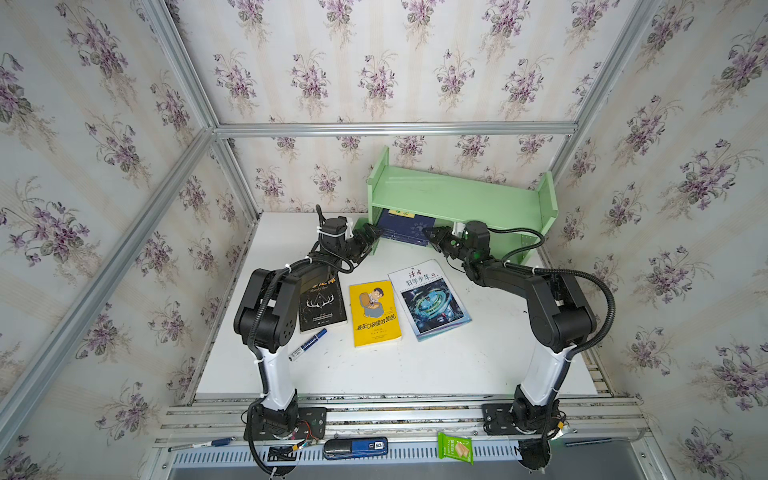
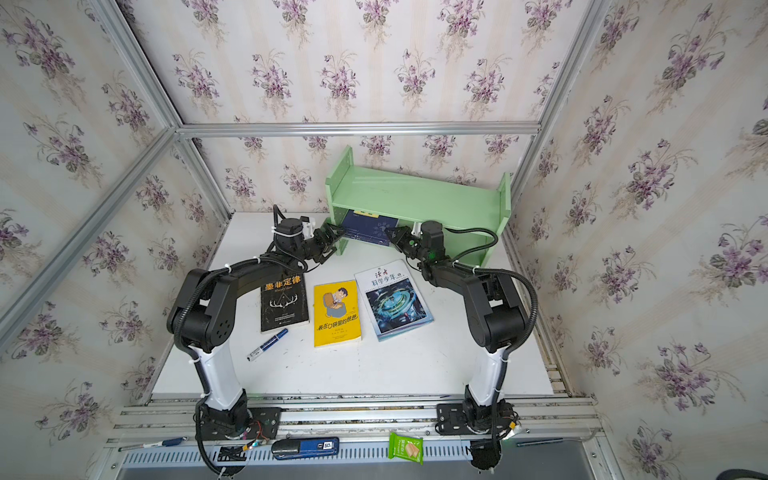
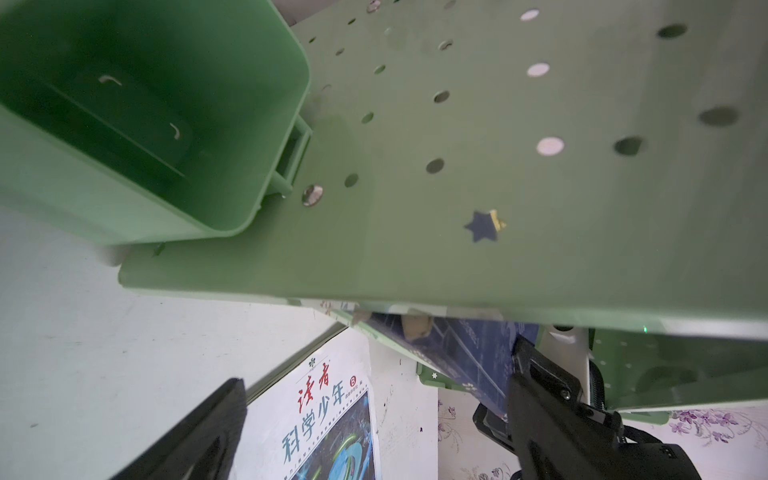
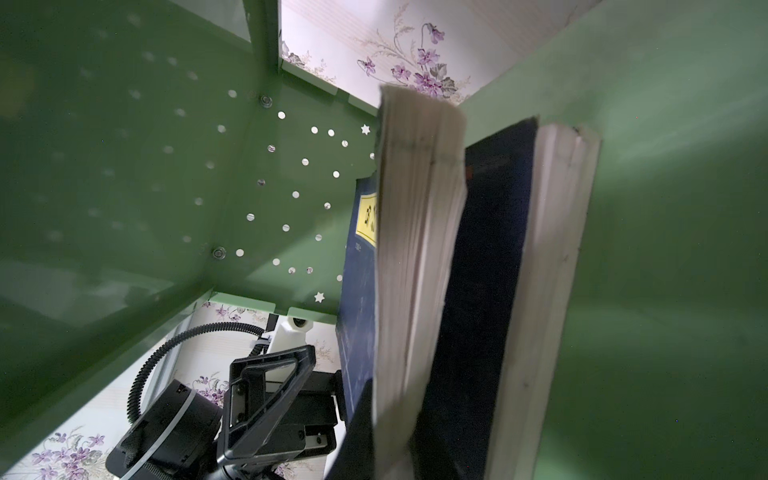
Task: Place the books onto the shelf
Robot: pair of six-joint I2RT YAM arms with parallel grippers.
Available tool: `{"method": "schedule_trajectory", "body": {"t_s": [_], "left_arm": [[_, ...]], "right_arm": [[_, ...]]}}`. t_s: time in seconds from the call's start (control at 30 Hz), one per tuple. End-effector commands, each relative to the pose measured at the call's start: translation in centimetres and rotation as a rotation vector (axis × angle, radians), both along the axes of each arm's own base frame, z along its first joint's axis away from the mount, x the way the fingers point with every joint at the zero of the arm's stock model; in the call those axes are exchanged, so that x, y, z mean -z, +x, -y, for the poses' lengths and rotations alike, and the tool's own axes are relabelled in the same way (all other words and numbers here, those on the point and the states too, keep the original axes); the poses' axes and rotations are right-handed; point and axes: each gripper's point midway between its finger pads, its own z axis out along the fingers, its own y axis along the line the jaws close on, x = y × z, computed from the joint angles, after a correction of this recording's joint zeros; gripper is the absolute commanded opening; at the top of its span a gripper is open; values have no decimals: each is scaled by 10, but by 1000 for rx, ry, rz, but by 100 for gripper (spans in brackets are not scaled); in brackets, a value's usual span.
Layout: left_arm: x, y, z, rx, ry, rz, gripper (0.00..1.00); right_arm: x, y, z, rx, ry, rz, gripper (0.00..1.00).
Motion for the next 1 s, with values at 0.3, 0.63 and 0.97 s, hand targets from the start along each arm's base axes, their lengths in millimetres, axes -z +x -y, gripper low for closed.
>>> {"method": "schedule_trajectory", "body": {"t_s": [0.3,0.63,0.97], "left_arm": [[-4,18,-1,-64,-30,6,99],[4,23,2,-82,-34,-15,99],[23,27,-3,-124,-20,-68,99]], "right_arm": [[-23,5,-8,-17,-11,103,13],[-16,6,-8,-18,-23,90,13],[-6,9,-7,-2,-29,71,17]]}}
